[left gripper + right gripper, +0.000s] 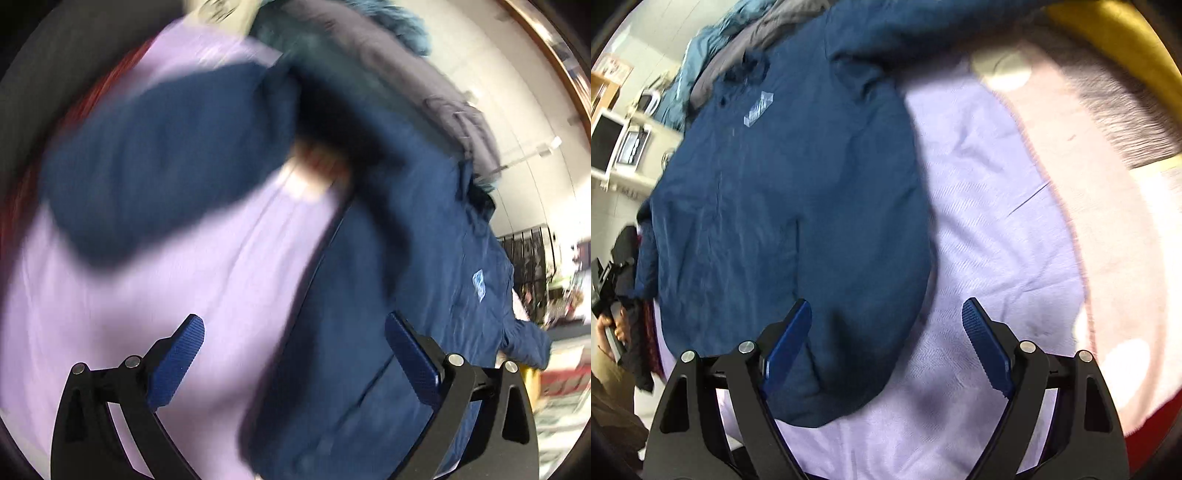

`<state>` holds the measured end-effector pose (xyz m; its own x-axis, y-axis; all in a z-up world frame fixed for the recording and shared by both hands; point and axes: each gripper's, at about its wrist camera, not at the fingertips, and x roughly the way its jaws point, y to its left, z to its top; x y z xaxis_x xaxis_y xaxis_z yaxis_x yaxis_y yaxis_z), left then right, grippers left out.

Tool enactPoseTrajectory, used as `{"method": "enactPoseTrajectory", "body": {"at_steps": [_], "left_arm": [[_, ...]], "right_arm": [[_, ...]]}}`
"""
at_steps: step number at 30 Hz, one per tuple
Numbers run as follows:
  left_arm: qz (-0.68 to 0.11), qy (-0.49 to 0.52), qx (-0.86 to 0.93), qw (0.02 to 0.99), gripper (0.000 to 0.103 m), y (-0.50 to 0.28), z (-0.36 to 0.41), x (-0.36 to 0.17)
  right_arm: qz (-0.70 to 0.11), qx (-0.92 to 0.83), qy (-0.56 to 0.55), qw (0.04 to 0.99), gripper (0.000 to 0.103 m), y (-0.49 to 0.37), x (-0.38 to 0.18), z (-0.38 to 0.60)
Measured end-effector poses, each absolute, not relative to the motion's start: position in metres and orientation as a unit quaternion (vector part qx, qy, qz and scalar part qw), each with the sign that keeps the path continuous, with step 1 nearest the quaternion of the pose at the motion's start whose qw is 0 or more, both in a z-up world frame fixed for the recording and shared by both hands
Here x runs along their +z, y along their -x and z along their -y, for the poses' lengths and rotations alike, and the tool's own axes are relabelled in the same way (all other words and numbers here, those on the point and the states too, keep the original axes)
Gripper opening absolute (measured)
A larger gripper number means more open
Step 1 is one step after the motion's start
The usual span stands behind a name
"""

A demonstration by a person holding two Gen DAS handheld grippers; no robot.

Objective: Fold large clothes

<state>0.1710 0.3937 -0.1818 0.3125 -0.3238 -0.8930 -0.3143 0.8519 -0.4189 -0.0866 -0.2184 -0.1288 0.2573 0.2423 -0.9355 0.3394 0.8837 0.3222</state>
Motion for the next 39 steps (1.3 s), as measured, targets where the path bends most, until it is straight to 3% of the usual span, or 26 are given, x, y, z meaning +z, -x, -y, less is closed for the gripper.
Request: {"method": "enactPoseTrajectory", "body": {"at_steps": [5, 11, 12, 13, 14, 15, 16, 20, 21, 28, 34, 37, 39], "left_arm": [[-0.61, 0.27, 0.004, 0.745, 0.096, -0.112, -0.372, -0.221], [-0.627, 0.212, -0.019, 0.75, 0.096, -0.115, -0.3, -0.245], [-0.626, 0.206, -0.022, 0.752, 0.096, -0.121, -0.294, -0.243], [-0.626, 0.203, -0.022, 0.752, 0.093, -0.126, -0.286, -0.243], [-0.628, 0.207, -0.021, 0.75, 0.083, -0.131, -0.279, -0.242], [-0.632, 0.213, -0.02, 0.745, 0.072, -0.134, -0.274, -0.242], [-0.635, 0.219, -0.02, 0.741, 0.068, -0.135, -0.271, -0.241], [-0.637, 0.246, -0.026, 0.73, 0.026, -0.13, -0.274, -0.224], [-0.635, 0.265, -0.035, 0.725, 0.024, -0.125, -0.279, -0.214], [-0.64, 0.331, -0.081, 0.689, 0.022, -0.076, -0.304, -0.144], [-0.68, 0.314, -0.045, 0.661, 0.023, -0.025, -0.313, -0.155], [-0.697, 0.337, 0.005, 0.633, 0.031, -0.011, -0.318, -0.199], [-0.703, 0.302, 0.02, 0.643, 0.046, -0.013, -0.31, -0.214]], "right_arm": [[-0.604, 0.039, -0.208, 0.768, 0.083, 0.095, -0.152, 0.197], [-0.577, 0.05, -0.202, 0.79, 0.083, 0.072, -0.159, 0.186], [-0.579, 0.052, -0.208, 0.787, 0.079, 0.065, -0.161, 0.186], [-0.584, 0.055, -0.215, 0.781, 0.067, 0.059, -0.162, 0.185], [-0.592, 0.055, -0.221, 0.773, 0.06, 0.054, -0.163, 0.185], [-0.597, 0.051, -0.224, 0.769, 0.043, 0.052, -0.163, 0.184], [-0.599, 0.05, -0.227, 0.766, 0.032, 0.05, -0.161, 0.184], [-0.595, 0.064, -0.258, 0.759, 0.018, 0.054, -0.146, 0.186], [-0.591, 0.07, -0.269, 0.758, 0.017, 0.057, -0.137, 0.188], [-0.581, 0.111, -0.267, 0.761, 0.01, 0.089, -0.047, 0.2], [-0.633, 0.12, -0.253, 0.722, 0.009, 0.128, -0.029, 0.193], [-0.661, 0.099, -0.221, 0.71, 0.011, 0.136, -0.065, 0.185], [-0.679, 0.083, -0.217, 0.696, 0.014, 0.133, -0.092, 0.181]]}}
